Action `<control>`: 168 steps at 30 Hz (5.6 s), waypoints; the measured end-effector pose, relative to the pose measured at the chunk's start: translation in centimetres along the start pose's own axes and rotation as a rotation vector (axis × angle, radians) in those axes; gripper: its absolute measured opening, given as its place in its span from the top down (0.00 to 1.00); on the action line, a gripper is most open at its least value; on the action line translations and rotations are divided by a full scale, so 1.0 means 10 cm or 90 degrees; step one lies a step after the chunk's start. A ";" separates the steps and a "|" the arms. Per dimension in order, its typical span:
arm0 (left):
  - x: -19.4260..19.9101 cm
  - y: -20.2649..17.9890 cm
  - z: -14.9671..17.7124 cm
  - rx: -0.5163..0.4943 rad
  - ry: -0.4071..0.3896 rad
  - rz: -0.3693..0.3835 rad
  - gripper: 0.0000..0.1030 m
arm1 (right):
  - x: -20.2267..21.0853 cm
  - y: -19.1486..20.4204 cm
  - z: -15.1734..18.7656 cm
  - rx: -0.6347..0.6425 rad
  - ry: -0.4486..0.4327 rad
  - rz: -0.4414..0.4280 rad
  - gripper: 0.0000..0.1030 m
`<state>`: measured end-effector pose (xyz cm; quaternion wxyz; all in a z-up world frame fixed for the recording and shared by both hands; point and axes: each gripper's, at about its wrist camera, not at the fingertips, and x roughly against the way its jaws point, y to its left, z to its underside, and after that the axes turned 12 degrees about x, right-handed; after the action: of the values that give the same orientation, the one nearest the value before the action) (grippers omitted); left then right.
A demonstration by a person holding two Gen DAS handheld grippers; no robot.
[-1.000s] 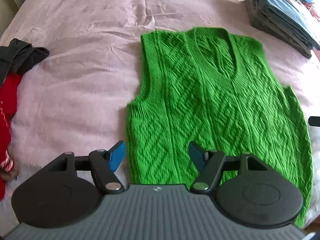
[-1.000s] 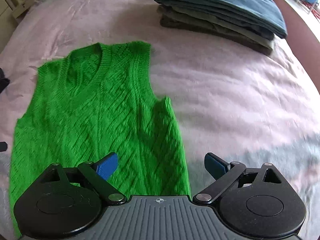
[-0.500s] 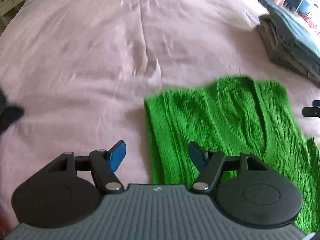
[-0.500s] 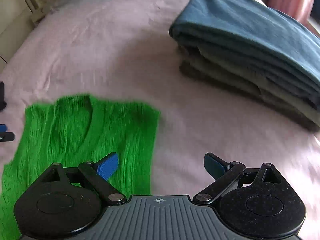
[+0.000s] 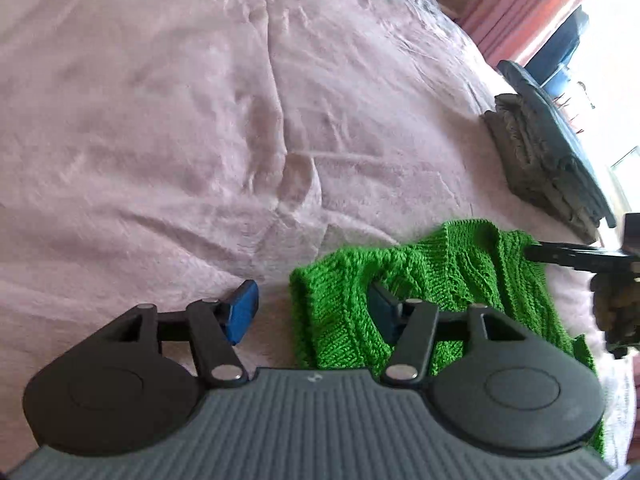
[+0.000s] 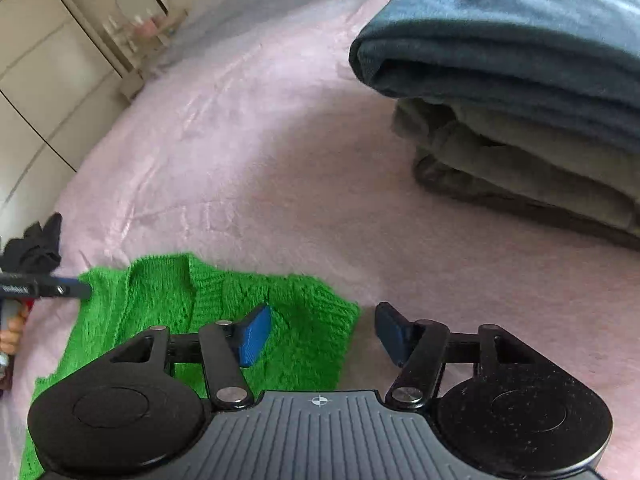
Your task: Fold clothes
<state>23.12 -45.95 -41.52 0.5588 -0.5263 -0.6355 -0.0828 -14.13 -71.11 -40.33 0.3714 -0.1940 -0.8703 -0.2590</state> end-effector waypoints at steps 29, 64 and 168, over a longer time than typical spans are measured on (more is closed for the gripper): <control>2.55 -0.40 3.26 -0.165 -0.281 0.192 0.92 | 2.66 0.96 2.26 0.177 -0.275 0.043 0.92; 2.35 -0.14 4.33 0.312 -0.143 0.118 0.52 | 2.27 0.82 3.17 -0.495 -0.189 -0.047 0.32; 2.32 -0.66 3.70 -0.083 -0.325 -0.120 0.73 | 1.74 0.77 1.57 0.133 -0.187 0.253 0.46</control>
<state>-0.80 -9.72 -33.22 0.3351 -0.5039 -0.7951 -0.0397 -29.94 -53.11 -34.24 0.3025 -0.3576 -0.8815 -0.0590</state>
